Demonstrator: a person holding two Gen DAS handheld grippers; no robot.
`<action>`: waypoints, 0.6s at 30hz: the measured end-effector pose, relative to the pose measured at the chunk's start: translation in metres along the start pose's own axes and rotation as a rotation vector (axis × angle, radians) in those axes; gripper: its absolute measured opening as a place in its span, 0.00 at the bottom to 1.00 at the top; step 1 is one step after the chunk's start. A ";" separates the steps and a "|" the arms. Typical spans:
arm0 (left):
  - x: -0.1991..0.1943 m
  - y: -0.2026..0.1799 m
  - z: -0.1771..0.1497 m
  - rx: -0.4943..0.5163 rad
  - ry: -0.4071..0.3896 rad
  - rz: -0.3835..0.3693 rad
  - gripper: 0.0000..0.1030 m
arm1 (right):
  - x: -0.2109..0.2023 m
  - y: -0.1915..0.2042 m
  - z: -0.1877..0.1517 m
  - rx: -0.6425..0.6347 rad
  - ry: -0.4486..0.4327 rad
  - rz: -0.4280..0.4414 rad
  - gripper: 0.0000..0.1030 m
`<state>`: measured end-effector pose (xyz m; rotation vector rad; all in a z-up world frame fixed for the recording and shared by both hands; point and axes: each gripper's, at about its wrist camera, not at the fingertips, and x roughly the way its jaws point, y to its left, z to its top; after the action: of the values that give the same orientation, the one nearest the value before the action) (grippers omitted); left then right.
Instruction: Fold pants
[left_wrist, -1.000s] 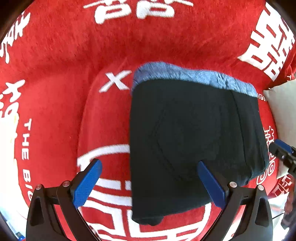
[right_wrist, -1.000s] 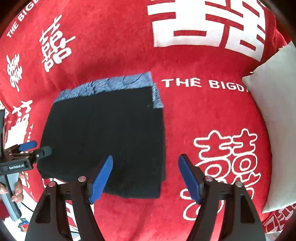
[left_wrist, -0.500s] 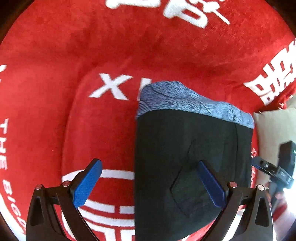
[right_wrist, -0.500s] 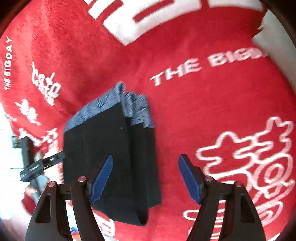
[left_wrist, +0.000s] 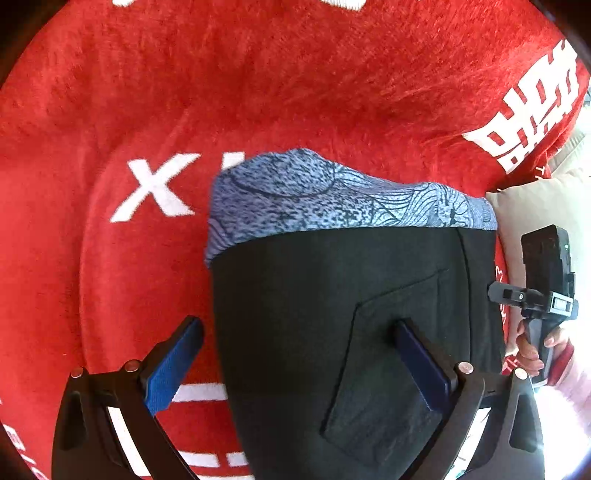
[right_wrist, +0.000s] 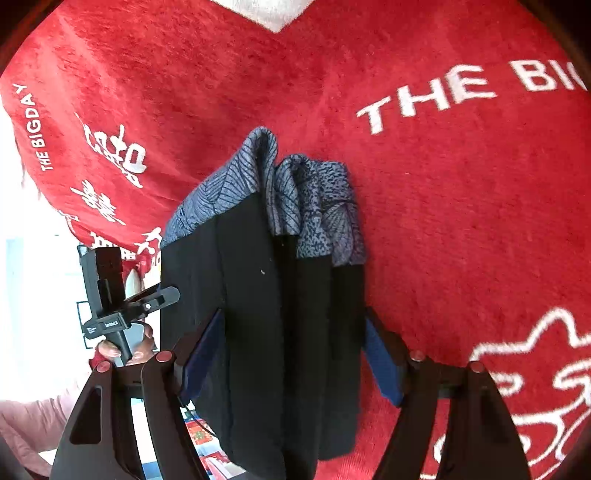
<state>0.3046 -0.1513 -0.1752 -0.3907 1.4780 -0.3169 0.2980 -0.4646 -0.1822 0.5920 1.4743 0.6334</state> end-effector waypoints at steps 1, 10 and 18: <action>0.001 -0.001 0.000 -0.006 -0.005 0.003 1.00 | 0.002 0.002 0.000 0.005 0.000 -0.004 0.75; -0.031 -0.028 -0.014 0.058 -0.104 0.001 0.59 | -0.006 0.013 -0.010 0.036 -0.040 -0.008 0.41; -0.070 -0.039 -0.034 0.054 -0.117 -0.045 0.58 | -0.024 0.026 -0.027 0.083 -0.083 0.077 0.38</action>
<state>0.2669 -0.1578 -0.0968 -0.3931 1.3450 -0.3637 0.2706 -0.4637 -0.1468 0.7337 1.4107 0.6026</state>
